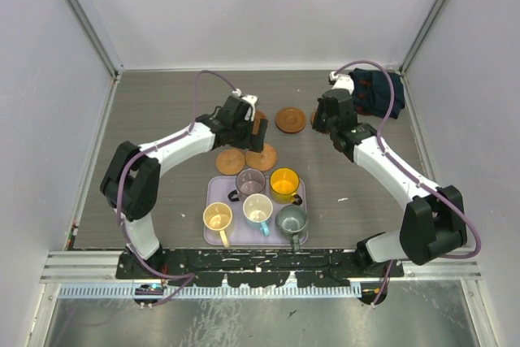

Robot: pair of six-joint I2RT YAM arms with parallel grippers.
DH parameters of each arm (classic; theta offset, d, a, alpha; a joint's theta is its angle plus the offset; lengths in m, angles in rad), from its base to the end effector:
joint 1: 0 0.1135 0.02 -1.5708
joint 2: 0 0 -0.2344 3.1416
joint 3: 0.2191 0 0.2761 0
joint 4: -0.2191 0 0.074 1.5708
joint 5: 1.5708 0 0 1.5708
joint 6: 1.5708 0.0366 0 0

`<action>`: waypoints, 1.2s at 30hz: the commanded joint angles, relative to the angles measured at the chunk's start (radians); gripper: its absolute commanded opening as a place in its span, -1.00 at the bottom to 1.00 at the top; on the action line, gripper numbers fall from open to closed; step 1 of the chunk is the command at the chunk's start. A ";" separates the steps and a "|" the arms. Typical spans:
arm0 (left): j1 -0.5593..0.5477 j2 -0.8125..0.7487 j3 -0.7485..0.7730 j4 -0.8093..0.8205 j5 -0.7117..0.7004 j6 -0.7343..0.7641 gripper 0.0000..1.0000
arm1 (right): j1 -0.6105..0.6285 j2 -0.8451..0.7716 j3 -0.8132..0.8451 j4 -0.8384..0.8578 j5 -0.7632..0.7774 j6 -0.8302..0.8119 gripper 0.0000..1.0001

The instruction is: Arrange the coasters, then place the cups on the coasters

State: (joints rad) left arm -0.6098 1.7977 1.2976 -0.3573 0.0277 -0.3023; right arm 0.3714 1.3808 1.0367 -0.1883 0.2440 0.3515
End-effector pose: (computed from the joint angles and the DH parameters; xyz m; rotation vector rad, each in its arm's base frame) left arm 0.3358 -0.2359 0.1817 0.3921 2.4464 -0.4374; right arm 0.3238 0.1166 0.2537 0.1254 2.0872 0.1823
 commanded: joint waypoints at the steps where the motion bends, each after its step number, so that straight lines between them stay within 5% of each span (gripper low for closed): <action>1: -0.096 0.028 0.112 -0.068 -0.174 -0.066 0.90 | 0.003 -0.048 -0.011 0.051 -0.012 0.012 -0.94; 10: -0.162 0.184 0.254 -0.255 -0.353 -0.141 0.92 | 0.003 -0.098 -0.065 0.077 -0.014 0.009 -0.94; 24: -0.158 0.297 0.307 -0.357 -0.428 -0.115 0.99 | 0.003 -0.081 -0.062 0.102 -0.088 0.025 -0.95; 36: 0.004 0.219 0.132 -0.305 -0.356 -0.139 0.96 | 0.003 -0.076 -0.059 0.093 -0.084 0.024 -0.95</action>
State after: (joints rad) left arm -0.6983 2.0514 1.5242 -0.6472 -0.3161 -0.4385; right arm 0.3714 1.3170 0.9653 -0.1360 0.1619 0.3695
